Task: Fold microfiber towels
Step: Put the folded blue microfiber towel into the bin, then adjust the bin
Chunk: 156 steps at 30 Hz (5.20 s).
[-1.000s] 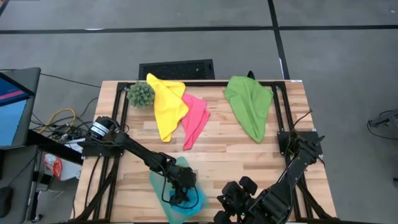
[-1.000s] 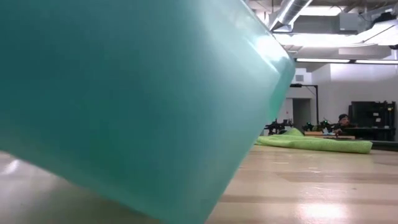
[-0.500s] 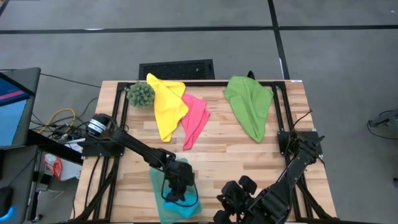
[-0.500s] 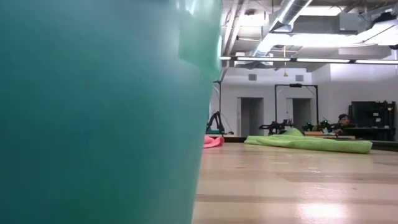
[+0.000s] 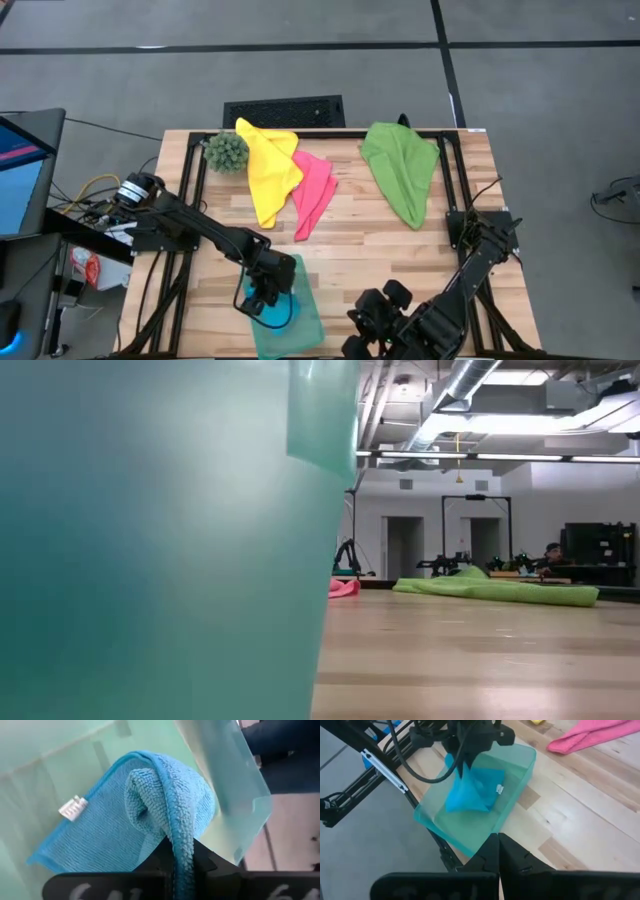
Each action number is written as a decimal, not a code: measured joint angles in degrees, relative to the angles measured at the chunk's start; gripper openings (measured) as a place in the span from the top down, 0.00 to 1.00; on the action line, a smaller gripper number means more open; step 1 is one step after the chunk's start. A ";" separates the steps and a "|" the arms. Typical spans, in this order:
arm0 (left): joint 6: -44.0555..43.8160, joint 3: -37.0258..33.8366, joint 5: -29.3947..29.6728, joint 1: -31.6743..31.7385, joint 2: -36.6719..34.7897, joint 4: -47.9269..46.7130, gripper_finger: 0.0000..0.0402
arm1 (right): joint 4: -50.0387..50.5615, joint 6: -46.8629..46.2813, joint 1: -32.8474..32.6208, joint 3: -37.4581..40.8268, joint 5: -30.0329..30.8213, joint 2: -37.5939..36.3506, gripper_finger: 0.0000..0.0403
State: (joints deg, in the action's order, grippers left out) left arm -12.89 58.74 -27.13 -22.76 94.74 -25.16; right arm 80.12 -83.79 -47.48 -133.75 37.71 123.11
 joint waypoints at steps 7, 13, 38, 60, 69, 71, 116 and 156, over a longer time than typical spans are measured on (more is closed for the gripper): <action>2.17 -0.02 0.45 -0.03 0.51 6.03 0.97 | 0.00 -0.07 0.37 0.00 0.07 0.00 0.96; 2.37 0.02 0.08 -0.90 0.98 8.13 0.81 | 0.00 -0.15 0.35 0.00 0.00 0.00 0.94; 15.38 14.19 1.58 -4.73 4.85 -16.46 0.81 | 0.02 1.09 0.39 0.00 0.09 0.00 0.94; 7.14 17.26 0.24 4.94 2.21 -33.21 0.83 | 10.05 -0.96 1.65 0.02 -0.85 -0.70 0.92; -16.63 17.16 20.23 4.27 -16.19 -36.52 0.55 | 9.95 14.82 7.55 0.98 -0.90 -1.77 0.77; -22.98 16.14 26.55 2.86 -19.61 -37.98 0.51 | 9.99 16.79 9.28 0.94 -1.71 -2.81 0.74; -76.78 -2.01 35.27 -27.82 -33.15 -23.81 0.58 | -18.81 54.24 35.68 0.55 -26.83 9.06 0.71; -36.66 -1.95 40.18 -7.13 -5.80 -42.67 1.00 | 9.88 27.76 9.47 0.63 3.10 -15.98 0.71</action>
State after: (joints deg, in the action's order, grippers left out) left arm -49.55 56.80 13.05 -29.90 88.94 -67.84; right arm 90.00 -56.03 -38.01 -133.12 40.81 107.13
